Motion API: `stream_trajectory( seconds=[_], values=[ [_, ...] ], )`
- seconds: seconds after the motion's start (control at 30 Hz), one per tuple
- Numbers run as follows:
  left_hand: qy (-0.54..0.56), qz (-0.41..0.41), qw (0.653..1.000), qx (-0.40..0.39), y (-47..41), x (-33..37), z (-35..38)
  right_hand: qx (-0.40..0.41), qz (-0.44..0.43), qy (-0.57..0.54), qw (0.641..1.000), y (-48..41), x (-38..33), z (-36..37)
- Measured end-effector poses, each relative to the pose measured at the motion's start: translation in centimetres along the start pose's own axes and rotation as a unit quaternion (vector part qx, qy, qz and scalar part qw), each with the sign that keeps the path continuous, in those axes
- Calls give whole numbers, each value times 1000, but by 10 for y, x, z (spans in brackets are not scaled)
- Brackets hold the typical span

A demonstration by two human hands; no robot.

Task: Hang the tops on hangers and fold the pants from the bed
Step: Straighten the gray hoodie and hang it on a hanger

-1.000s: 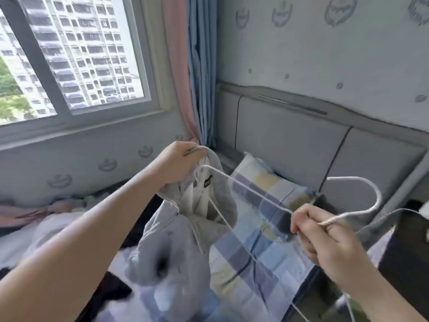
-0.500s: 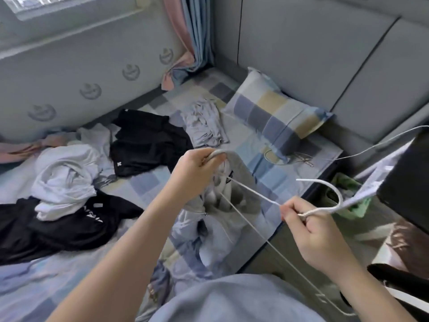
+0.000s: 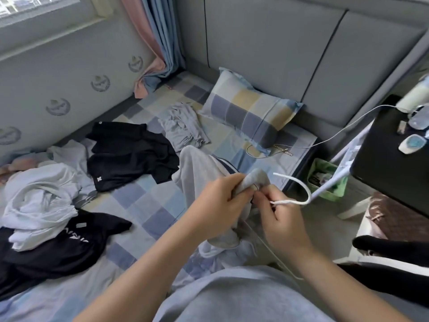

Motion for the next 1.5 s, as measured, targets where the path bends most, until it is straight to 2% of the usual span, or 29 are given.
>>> stream_trajectory(
  seconds=[0.13,0.33,0.43,0.6,0.8,1.0,1.1,1.27,1.4,1.5],
  values=[
    [29,7,998,49,8,1,-5,-21,50,78,995,-4,14,13],
    [41,19,981,188,9,-4,-47,-46,96,83,991,-4,19,14],
    [50,-8,969,241,4,-13,-61,-25,78,83,993,-3,8,10],
    [48,11,985,164,4,-4,-39,49,57,86,993,-5,-8,3],
    [108,15,989,95,12,-4,4,63,96,23,993,-20,0,4],
    [59,18,996,62,4,-8,5,118,2,44,992,-37,-21,-26],
    [27,30,996,82,-2,-1,-3,121,-6,58,991,-43,-24,-32],
    [-103,63,978,172,-19,14,-42,94,-5,102,990,-37,-19,-32],
    [-88,0,968,236,-35,4,-70,19,2,157,987,-34,-16,-26],
    [-112,-9,963,246,-50,3,-84,-4,29,149,988,-26,-11,-29]
  ],
)
Point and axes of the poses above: each hand's wrist, its own y-axis away from the middle knuckle, its own z-axis out of the palm, x = y × z, the point moved 6 cm from there along -y, towards the middle knuckle, and after that the axes turned 15 degrees about y, right-handed, at the moved point
